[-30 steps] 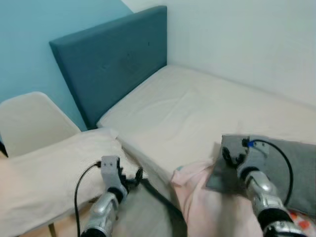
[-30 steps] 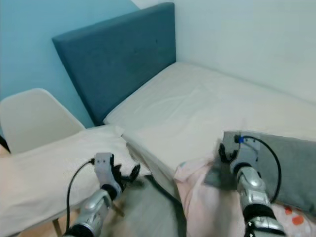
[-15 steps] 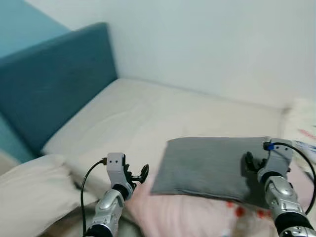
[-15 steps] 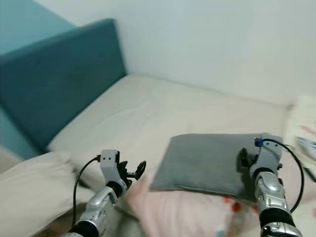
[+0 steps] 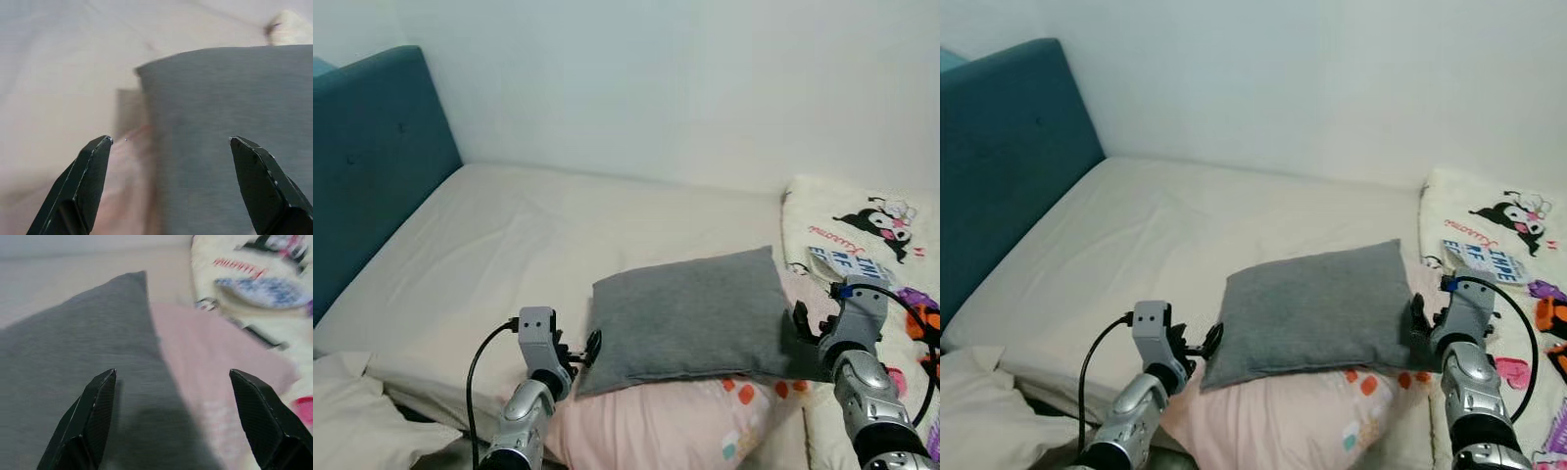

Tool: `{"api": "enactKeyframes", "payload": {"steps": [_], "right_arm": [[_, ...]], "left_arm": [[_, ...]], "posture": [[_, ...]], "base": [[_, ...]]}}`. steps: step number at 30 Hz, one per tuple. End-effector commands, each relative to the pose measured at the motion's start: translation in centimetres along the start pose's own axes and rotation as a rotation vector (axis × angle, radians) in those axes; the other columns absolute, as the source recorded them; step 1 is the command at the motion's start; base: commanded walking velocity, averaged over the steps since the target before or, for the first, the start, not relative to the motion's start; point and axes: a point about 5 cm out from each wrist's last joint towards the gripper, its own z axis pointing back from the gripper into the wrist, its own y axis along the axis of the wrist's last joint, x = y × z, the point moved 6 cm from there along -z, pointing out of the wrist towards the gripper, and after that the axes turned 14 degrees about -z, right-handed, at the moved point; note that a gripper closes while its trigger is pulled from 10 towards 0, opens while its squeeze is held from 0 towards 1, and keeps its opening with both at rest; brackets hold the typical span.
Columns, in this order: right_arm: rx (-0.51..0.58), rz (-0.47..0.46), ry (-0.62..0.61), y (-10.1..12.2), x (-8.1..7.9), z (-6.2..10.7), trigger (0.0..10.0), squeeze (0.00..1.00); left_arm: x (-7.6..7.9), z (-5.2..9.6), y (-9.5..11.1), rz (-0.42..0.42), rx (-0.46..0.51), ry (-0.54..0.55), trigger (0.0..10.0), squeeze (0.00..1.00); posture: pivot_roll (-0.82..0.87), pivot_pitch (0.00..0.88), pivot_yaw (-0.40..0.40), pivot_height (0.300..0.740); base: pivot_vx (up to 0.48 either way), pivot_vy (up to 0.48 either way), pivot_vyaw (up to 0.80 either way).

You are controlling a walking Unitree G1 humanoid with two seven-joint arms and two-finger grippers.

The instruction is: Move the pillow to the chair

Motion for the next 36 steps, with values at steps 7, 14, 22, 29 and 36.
{"api": "enactKeyframes", "payload": {"steps": [7,14,22,29,36], "right_arm": [[-0.023,-0.528,0.051,-1.9,1.4,1.4,10.0,0.0],[-0.059,-0.488,-0.076,-2.9,4.7,2.1,10.0,0.0],[-0.09,-0.527,-0.028,-3.8,4.5,2.6,10.0,0.0],[-0.198,-0.643,0.039,-7.4,2.8,3.5,10.0,0.0],[-0.241,-0.622,-0.124,-10.2,5.1,5.0,10.0,0.0]], "left_arm": [[-1.7,1.2,-0.4,-0.14,0.009,0.026,10.0,0.0],[-0.2,1.3,0.4,-0.219,0.068,-0.094,10.0,0.0],[0.3,1.3,0.5,-0.245,0.071,-0.113,10.0,0.0],[-0.1,1.5,0.8,-0.274,0.088,-0.109,10.0,0.0],[-1.3,2.7,0.6,-0.307,0.096,-0.11,10.0,0.0]], "posture": [[-0.01,0.06,0.04,0.74],[-0.01,0.065,0.047,0.715],[-0.01,0.07,0.055,0.7],[0.01,0.097,0.075,0.7],[0.06,0.161,0.108,0.7]], "base": [[0.0,0.0,0.0],[0.0,0.0,0.0],[0.0,0.0,0.0],[0.0,0.0,0.0],[0.0,0.0,0.0]]}}
